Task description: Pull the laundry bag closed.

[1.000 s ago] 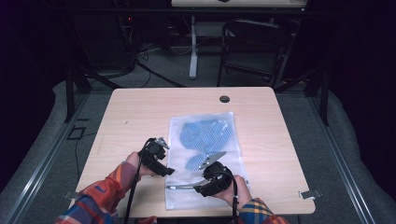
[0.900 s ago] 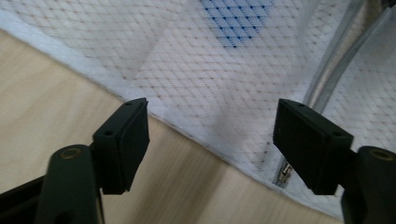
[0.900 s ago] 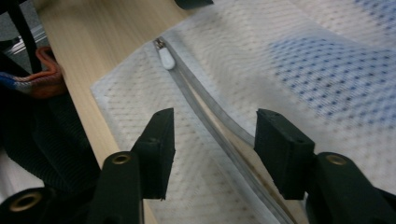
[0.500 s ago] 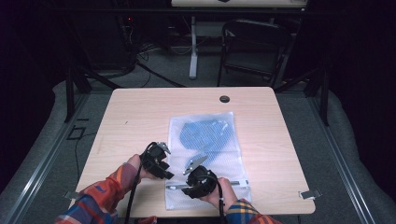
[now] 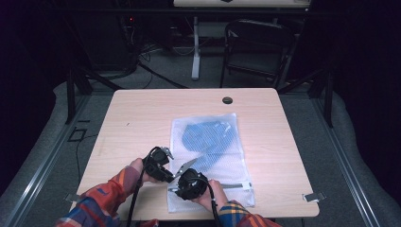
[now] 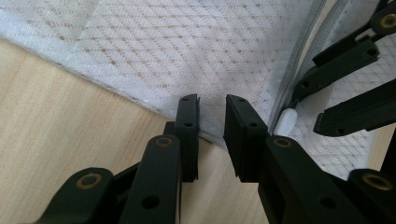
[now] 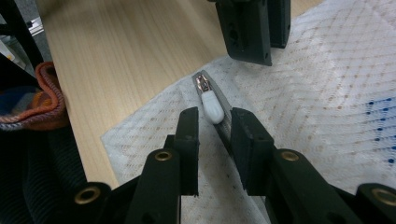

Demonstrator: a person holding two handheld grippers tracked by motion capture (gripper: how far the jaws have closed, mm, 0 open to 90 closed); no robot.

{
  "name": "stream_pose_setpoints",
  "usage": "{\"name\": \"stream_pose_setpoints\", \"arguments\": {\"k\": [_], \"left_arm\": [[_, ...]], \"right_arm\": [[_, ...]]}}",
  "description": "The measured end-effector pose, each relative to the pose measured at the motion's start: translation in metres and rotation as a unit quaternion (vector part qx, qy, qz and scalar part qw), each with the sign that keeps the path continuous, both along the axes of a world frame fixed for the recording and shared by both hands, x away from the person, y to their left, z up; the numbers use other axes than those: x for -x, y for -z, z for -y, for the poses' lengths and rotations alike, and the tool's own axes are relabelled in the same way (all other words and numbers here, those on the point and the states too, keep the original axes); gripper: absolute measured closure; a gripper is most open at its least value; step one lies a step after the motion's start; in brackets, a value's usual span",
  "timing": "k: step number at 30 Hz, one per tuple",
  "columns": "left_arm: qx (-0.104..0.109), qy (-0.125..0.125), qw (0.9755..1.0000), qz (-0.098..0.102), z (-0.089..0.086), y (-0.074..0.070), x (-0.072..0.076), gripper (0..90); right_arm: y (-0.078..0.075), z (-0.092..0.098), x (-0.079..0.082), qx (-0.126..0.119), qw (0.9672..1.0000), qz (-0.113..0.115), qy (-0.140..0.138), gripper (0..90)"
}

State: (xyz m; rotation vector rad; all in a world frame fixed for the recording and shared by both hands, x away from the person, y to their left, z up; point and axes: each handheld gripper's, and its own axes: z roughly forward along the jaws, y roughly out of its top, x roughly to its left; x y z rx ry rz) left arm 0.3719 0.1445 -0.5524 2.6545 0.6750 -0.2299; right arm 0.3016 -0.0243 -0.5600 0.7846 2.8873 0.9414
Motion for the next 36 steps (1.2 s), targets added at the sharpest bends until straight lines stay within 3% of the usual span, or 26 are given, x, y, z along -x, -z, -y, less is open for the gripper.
{"name": "stream_pose_setpoints", "arguments": {"k": [16,22,32,36], "left_arm": [[0.002,-0.009,1.0000,0.000,-0.002,0.001,0.001,81.3],[0.001,-0.008,1.0000,0.001,-0.002,0.001,0.001,81.5],[0.002,-0.011,0.9999,0.000,-0.002,0.001,0.001,81.9],[0.004,-0.010,0.9999,0.003,-0.001,0.001,0.001,81.3]], "right_arm": [[0.006,-0.008,0.000,-0.002,1.0000,0.004,-0.002,76.3],[0.004,-0.008,0.002,-0.024,0.9997,0.007,-0.005,77.5],[0.007,-0.013,0.004,-0.020,0.9995,0.023,-0.008,78.9],[0.010,-0.013,0.004,-0.017,0.9997,0.019,-0.004,81.2]]}}
